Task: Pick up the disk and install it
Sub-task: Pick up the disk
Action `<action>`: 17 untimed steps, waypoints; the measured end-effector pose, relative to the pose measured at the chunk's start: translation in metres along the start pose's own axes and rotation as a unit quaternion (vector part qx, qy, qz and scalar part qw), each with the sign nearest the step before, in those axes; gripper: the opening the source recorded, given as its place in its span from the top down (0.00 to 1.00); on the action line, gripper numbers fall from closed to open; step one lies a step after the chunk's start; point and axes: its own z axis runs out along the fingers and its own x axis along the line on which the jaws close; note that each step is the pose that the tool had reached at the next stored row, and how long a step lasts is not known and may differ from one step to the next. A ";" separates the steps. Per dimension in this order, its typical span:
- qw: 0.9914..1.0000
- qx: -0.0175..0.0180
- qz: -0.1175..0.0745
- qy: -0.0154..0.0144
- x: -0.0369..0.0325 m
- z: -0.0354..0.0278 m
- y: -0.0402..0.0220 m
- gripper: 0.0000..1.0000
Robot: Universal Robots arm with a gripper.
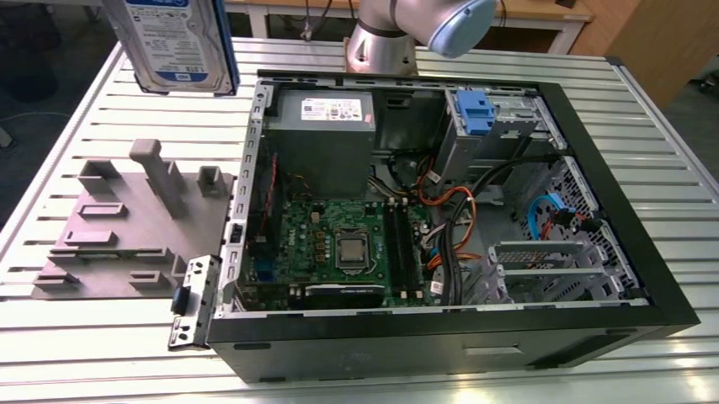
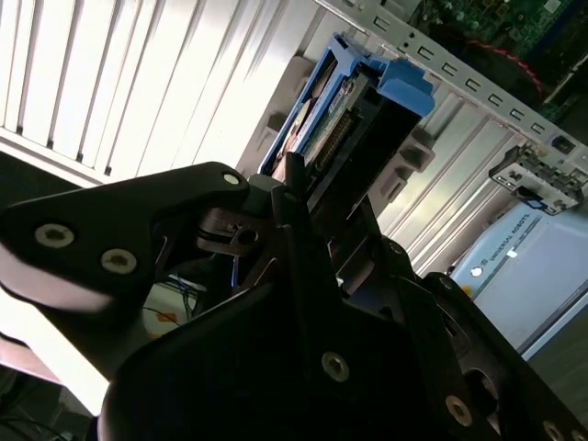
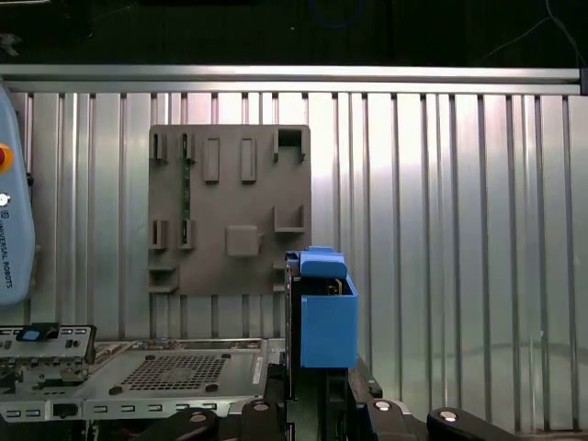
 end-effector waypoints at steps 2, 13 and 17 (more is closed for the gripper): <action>1.000 0.000 0.000 0.000 -0.0002 -0.0001 -0.0078 0.65; 1.000 0.000 0.000 0.000 -0.0013 -0.0011 -0.0524 0.65; 1.000 0.000 0.000 0.000 -0.0017 -0.0015 -0.0700 0.65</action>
